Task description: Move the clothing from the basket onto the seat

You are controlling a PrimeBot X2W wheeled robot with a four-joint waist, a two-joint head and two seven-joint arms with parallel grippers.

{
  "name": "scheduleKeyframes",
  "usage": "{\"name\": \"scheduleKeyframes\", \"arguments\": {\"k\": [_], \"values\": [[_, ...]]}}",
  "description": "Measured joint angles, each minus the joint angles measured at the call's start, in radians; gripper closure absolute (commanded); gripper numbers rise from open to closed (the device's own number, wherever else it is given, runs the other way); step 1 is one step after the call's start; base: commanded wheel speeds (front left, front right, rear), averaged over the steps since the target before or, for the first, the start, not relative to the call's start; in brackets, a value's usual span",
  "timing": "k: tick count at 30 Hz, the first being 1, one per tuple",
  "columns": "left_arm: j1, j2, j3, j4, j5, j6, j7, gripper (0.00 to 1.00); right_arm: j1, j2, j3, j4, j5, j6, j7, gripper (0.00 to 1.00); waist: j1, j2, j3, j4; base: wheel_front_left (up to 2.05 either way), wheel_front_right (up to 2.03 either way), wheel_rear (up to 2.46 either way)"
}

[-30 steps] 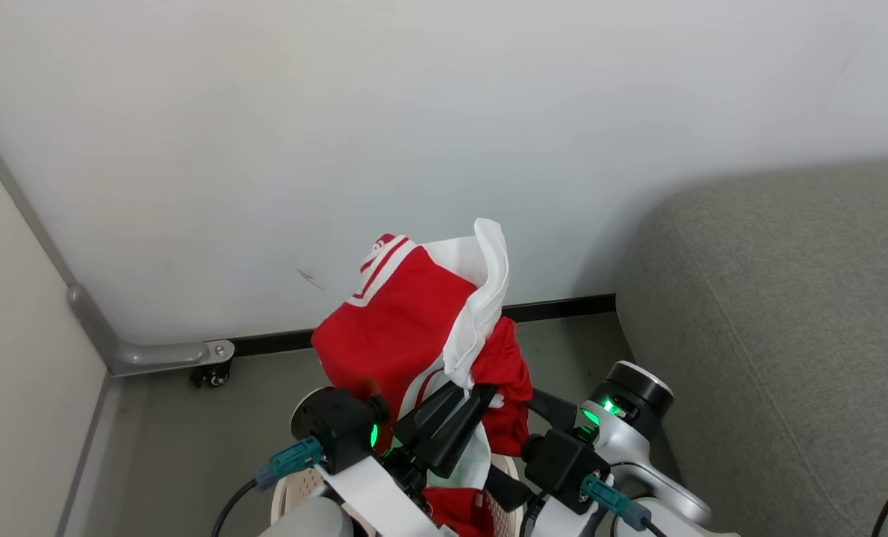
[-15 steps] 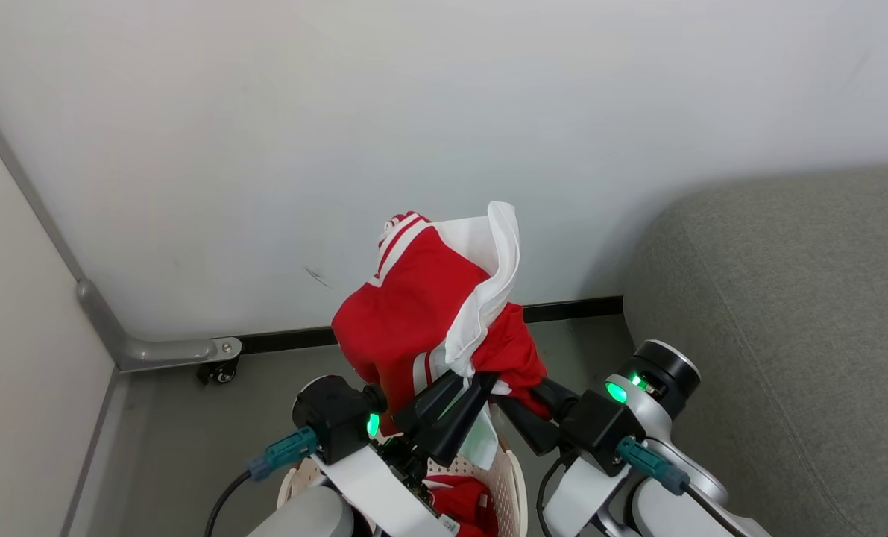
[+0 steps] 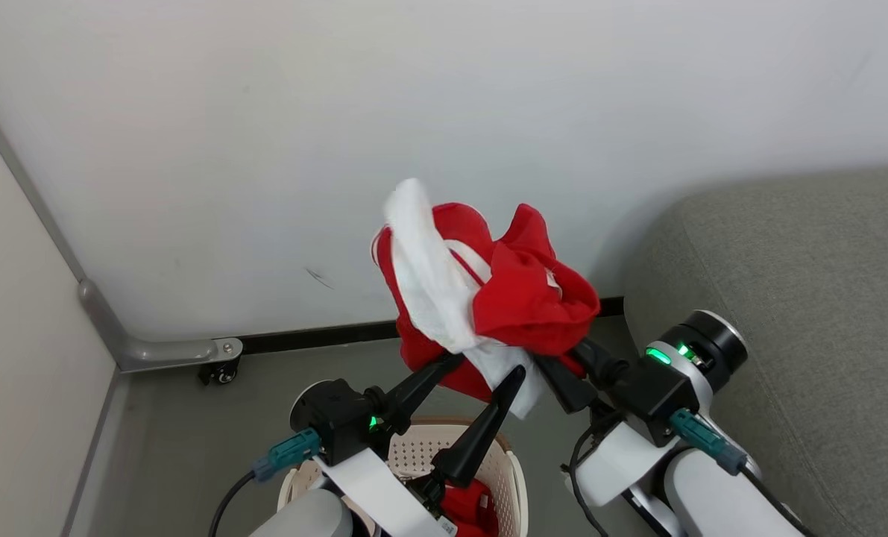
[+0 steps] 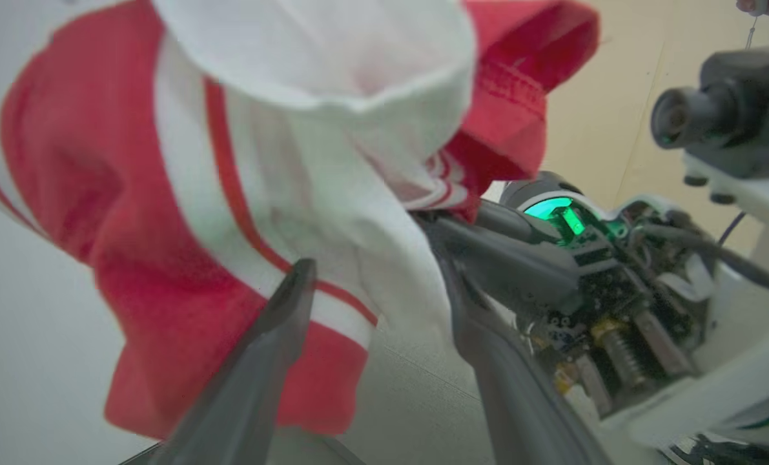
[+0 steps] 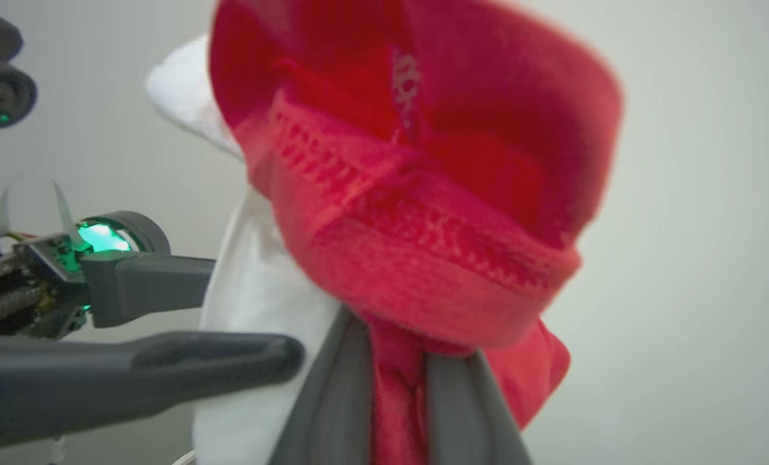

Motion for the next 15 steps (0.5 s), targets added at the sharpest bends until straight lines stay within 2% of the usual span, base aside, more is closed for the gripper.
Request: {"name": "scheduleKeyframes", "arguments": {"k": [15], "values": [[0.001, 0.010, 0.028, 0.014, 0.002, 0.000, 0.001, 0.00, 0.024, 0.006, -0.142, -0.073, 0.000, 0.000, 0.000, 1.00, 0.0000, 0.0000, 0.010, -0.003, 0.00, 0.00, 0.00]]}}
